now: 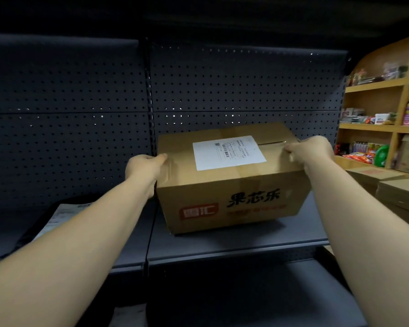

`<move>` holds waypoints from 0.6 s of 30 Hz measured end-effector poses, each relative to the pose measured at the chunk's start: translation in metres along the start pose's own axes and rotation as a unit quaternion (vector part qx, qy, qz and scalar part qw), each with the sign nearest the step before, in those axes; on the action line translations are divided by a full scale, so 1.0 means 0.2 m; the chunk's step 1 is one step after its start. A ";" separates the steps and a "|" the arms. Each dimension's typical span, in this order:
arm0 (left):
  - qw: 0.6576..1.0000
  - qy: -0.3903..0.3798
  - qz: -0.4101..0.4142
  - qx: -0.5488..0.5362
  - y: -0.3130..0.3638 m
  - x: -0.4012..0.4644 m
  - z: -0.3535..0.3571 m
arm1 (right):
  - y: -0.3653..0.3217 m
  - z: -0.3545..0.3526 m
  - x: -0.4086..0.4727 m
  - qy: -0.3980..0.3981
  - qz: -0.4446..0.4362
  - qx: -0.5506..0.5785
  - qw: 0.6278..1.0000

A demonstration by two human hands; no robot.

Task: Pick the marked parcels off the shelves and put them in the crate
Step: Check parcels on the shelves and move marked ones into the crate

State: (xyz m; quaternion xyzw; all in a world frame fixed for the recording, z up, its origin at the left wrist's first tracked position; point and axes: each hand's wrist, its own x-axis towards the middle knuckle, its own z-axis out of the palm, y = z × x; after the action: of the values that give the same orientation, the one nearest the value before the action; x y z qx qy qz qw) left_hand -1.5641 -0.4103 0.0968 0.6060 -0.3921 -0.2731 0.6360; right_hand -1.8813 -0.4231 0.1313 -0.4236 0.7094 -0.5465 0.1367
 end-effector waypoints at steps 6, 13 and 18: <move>0.998 -0.032 -0.015 0.051 0.01 0.03 0.03 | 0.05 0.03 0.06 -0.069 0.010 -0.043 0.997; 0.993 -0.058 -0.014 0.101 0.03 0.07 0.05 | 0.04 0.06 0.10 -0.108 0.002 -0.123 0.987; 0.992 -0.076 -0.032 0.098 0.03 0.12 0.06 | 0.03 0.09 0.14 -0.149 -0.007 -0.166 0.975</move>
State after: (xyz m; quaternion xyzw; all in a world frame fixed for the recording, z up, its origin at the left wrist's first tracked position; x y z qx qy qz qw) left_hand -1.5622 -0.4355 0.1054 0.6553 -0.4445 -0.2990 0.5326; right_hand -1.8883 -0.4560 0.1268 -0.5221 0.7587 -0.3530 0.1646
